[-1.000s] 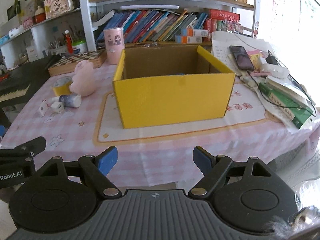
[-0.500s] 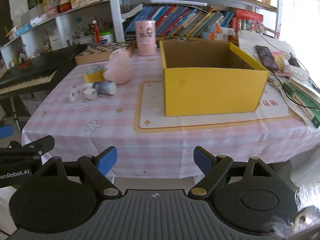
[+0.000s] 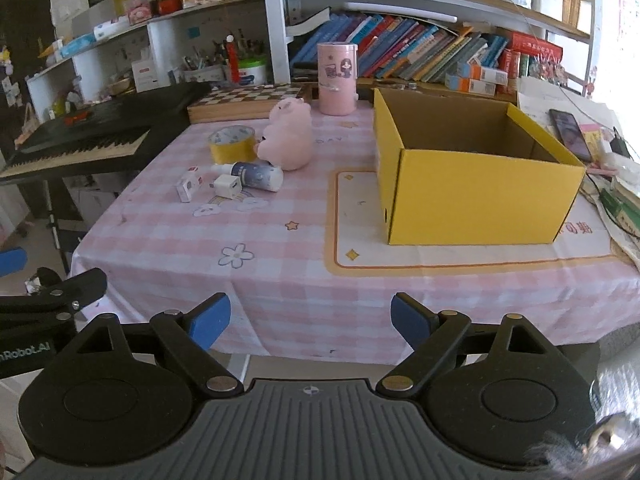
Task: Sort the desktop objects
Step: 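Withdraw both grippers from the box back over the table, then grasp the small white box with the left gripper while the right gripper grasps the spray bottle, then carry the white box and navy spray bottle toward the yellow box with both grippers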
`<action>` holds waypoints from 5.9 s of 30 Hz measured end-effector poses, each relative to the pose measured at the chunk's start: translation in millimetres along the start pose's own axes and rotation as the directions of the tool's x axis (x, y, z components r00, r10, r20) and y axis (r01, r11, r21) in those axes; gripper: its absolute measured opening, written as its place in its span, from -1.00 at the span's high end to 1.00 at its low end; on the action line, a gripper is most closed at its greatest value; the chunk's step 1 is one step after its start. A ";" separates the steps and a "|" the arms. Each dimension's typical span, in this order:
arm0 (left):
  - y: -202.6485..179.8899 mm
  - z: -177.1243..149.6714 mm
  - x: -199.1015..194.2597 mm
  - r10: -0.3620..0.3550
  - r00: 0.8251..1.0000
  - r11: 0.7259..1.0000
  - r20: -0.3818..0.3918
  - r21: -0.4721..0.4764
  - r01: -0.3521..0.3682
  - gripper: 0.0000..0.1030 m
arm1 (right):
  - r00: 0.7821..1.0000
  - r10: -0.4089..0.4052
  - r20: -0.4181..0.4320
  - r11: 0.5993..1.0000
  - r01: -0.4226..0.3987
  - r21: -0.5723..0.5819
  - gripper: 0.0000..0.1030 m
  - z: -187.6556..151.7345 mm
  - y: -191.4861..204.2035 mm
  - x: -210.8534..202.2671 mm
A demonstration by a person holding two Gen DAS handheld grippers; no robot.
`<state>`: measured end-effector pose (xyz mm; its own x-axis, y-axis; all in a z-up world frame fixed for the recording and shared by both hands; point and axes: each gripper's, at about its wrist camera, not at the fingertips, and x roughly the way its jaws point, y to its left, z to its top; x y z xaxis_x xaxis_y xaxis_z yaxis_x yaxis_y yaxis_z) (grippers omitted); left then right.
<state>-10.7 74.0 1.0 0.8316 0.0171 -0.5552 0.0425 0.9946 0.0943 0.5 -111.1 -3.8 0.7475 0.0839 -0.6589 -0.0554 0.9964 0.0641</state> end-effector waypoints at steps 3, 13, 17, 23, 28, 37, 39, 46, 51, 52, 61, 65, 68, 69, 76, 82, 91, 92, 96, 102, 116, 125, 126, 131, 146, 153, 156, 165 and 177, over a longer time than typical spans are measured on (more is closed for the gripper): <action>7.0 -0.2 -1.9 -0.001 1.000 1.000 0.008 -0.002 0.001 -0.93 | 1.000 0.015 0.002 1.000 -0.015 -0.013 -0.59 2.3 8.0 1.1; 20.5 1.6 8.1 0.005 1.000 0.999 -0.002 -0.054 -0.005 -0.92 | 0.999 0.047 0.017 0.995 -0.046 -0.085 -0.56 6.9 25.3 3.8; 19.0 2.4 16.0 -0.010 1.000 0.998 -0.004 -0.057 0.010 -0.91 | 0.999 0.049 0.010 0.993 -0.048 -0.105 -0.29 10.4 26.4 11.3; 14.5 11.4 37.5 -0.002 1.000 1.000 -0.016 -0.031 0.002 -0.91 | 0.997 0.073 -0.004 0.989 -0.073 -0.131 -0.12 27.6 27.8 37.1; 17.3 25.9 65.3 0.021 0.999 0.998 -0.046 -0.061 -0.023 -0.87 | 0.994 0.105 -0.023 0.982 -0.108 -0.155 -0.12 52.4 28.3 67.9; 5.8 52.7 118.0 0.019 0.995 0.998 -0.101 -0.062 -0.026 -0.73 | 0.986 0.152 -0.072 0.970 -0.163 -0.178 0.10 91.0 17.5 122.7; 6.1 56.3 126.6 0.034 0.993 0.997 -0.110 -0.068 -0.042 -0.72 | 0.983 0.159 -0.087 0.966 -0.173 -0.191 0.10 97.7 16.6 133.6; 13.9 71.0 154.1 0.096 0.986 0.989 -0.134 -0.096 -0.109 -0.61 | 0.968 0.202 -0.145 0.951 -0.230 -0.208 0.20 118.9 16.3 168.1; 19.4 79.0 172.5 0.100 0.984 0.987 -0.148 -0.110 -0.116 -0.61 | 0.956 0.232 -0.179 0.931 -0.271 -0.245 0.29 129.5 24.7 189.3; 19.5 80.3 176.4 0.098 0.984 0.987 -0.149 -0.108 -0.115 -0.60 | 0.955 0.233 -0.182 0.927 -0.275 -0.257 0.29 131.5 26.8 193.0; 18.0 88.9 224.7 0.062 0.979 0.989 -0.194 -0.118 -0.086 -0.25 | 0.954 0.205 -0.220 0.867 -0.281 -0.411 0.31 147.7 49.6 236.7; 21.0 91.8 244.1 0.087 0.971 0.986 -0.223 -0.117 -0.116 -0.21 | 0.944 0.226 -0.239 0.845 -0.312 -0.434 0.26 152.9 51.9 255.5; 22.3 93.2 257.1 0.075 0.964 0.987 -0.254 -0.118 -0.108 -0.01 | 0.935 0.246 -0.256 0.828 -0.340 -0.446 0.26 156.3 53.6 266.2; 21.8 93.2 261.5 0.069 0.961 0.988 -0.268 -0.114 -0.102 0.07 | 0.932 0.250 -0.264 0.823 -0.348 -0.449 0.27 157.3 54.4 269.5; 15.1 86.3 279.5 0.040 0.944 0.993 -0.328 -0.090 -0.073 0.50 | 0.902 0.282 -0.325 0.801 -0.409 -0.438 0.29 155.5 57.4 289.3; 19.0 87.2 281.8 0.015 0.946 0.988 -0.324 -0.138 -0.063 0.67 | 0.897 0.299 -0.325 0.799 -0.421 -0.429 0.32 154.1 55.6 290.5; 28.3 90.9 257.1 -0.045 0.953 0.976 -0.300 -0.215 -0.022 0.75 | 0.894 0.339 -0.291 0.852 -0.423 -0.307 0.42 166.2 39.5 266.6; 29.3 92.0 252.0 -0.051 0.955 0.974 -0.293 -0.226 -0.017 0.75 | 0.896 0.342 -0.285 0.857 -0.421 -0.297 0.42 168.3 37.5 262.4; 30.4 99.8 229.1 -0.082 0.965 0.968 -0.250 -0.251 0.018 0.75 | 0.904 0.349 -0.249 0.874 -0.410 -0.263 0.42 173.8 28.9 238.6; 28.9 106.8 199.9 -0.104 0.976 0.974 -0.192 -0.217 0.061 0.75 | 0.923 0.335 -0.187 0.884 -0.377 -0.276 0.42 170.0 27.9 200.9; 42.4 104.0 129.2 -0.232 0.969 0.948 -0.091 -0.246 0.204 0.75 | 0.964 0.253 -0.078 0.952 -0.263 -0.155 0.42 139.8 18.5 124.0; 43.9 77.9 91.4 -0.290 0.952 0.936 -0.096 -0.235 0.262 0.75 | 0.970 0.224 -0.098 0.971 -0.230 -0.062 0.42 99.2 17.8 79.1; 45.2 73.8 87.7 -0.299 0.949 0.933 -0.102 -0.238 0.269 0.75 | 0.971 0.219 -0.099 0.973 -0.225 -0.055 0.42 94.1 18.5 74.0; 49.2 57.8 69.6 -0.330 0.937 0.925 -0.116 -0.237 0.296 0.75 | 0.976 0.193 -0.097 0.980 -0.197 -0.025 0.42 68.4 24.0 49.3; 28.0 18.2 26.0 -0.453 0.879 0.889 -0.149 -0.152 0.432 0.75 | 0.988 0.099 -0.119 0.992 -0.089 0.087 0.42 -3.7 23.2 -6.7; 19.8 15.3 19.6 -0.488 0.860 0.872 -0.151 -0.117 0.475 0.75 | 0.991 0.069 -0.117 0.988 -0.052 0.144 0.42 -14.8 16.1 -18.2; 13.1 16.7 21.0 -0.504 0.849 0.863 -0.158 -0.098 0.495 0.75 | 0.993 0.054 -0.109 0.988 -0.037 0.153 0.42 -16.7 13.7 -21.7; -2.9 20.7 25.0 -0.527 0.831 0.849 -0.177 -0.055 0.526 0.75 | 0.993 0.026 -0.114 0.978 -0.001 0.210 0.42 -20.6 -4.2 -22.9; -29.3 31.6 34.8 -0.565 0.804 0.820 -0.186 -0.024 0.572 0.75 | 0.994 -0.020 -0.107 0.972 0.045 0.232 0.42 -16.8 -27.1 -26.6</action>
<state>34.5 42.2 5.0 0.5414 -0.5296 -0.6530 0.4969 0.8280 -0.2597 -29.0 -140.2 -0.6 0.6733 0.0642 -0.7366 0.1334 0.9693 0.2065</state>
